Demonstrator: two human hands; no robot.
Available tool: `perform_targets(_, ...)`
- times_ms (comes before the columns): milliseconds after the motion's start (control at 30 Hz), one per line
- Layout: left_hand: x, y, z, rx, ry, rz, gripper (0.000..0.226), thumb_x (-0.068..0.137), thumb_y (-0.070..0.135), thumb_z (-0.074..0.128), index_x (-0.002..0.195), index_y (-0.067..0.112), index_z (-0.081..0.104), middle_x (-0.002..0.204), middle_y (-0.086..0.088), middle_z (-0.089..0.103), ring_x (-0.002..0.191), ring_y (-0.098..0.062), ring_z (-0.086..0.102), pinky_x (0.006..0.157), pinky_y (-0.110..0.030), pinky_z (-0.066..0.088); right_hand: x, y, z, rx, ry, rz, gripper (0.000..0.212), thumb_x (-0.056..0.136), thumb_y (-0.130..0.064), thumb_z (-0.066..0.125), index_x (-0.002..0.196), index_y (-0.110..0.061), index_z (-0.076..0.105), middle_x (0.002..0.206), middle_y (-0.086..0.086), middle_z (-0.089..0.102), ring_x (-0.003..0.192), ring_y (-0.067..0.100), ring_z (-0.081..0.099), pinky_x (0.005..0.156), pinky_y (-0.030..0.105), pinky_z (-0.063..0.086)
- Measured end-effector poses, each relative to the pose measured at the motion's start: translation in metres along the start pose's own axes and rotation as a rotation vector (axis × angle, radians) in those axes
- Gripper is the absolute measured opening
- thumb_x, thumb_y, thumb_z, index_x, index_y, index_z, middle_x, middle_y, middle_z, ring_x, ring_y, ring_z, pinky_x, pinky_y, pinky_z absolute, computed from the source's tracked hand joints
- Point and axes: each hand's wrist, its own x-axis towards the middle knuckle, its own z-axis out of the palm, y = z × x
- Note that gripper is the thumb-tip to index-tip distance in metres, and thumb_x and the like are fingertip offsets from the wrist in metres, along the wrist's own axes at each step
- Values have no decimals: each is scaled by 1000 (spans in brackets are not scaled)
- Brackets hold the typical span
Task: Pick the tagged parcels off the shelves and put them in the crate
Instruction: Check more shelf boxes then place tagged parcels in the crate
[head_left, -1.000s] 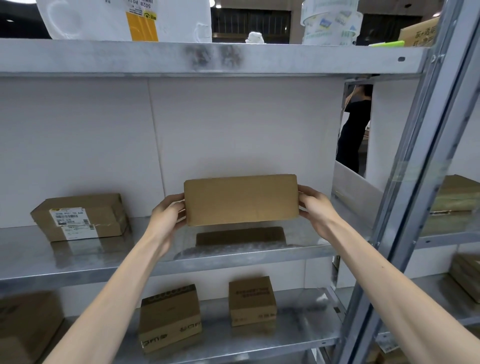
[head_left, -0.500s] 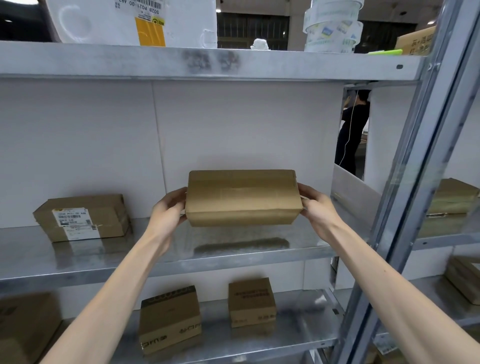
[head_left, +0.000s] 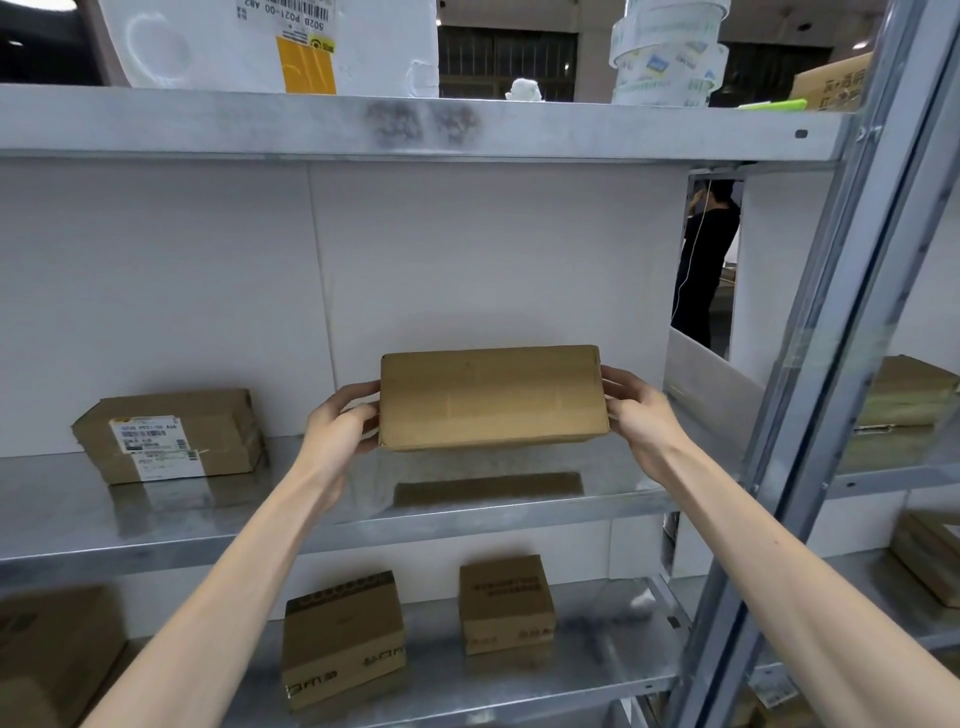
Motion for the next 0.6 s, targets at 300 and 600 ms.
perform_targets(300, 3, 4, 3, -68, 26, 17, 17, 96, 3, 47, 90, 15, 58, 100, -7, 70, 94, -22, 65, 77, -31, 52, 6, 2, 2, 94, 25, 22, 32, 98, -1, 49, 127, -6, 61, 119, 10, 70, 115, 25, 65, 94, 36, 54)
perform_targets(600, 1, 5, -1, -68, 44, 99, 34, 97, -1, 46, 125, 12, 59, 121, -1, 67, 110, -17, 64, 84, -32, 53, 1, 3, 7, 54, -80, -25, 50, 89, 11, 51, 134, -10, 60, 120, 4, 71, 114, 16, 66, 92, 28, 54)
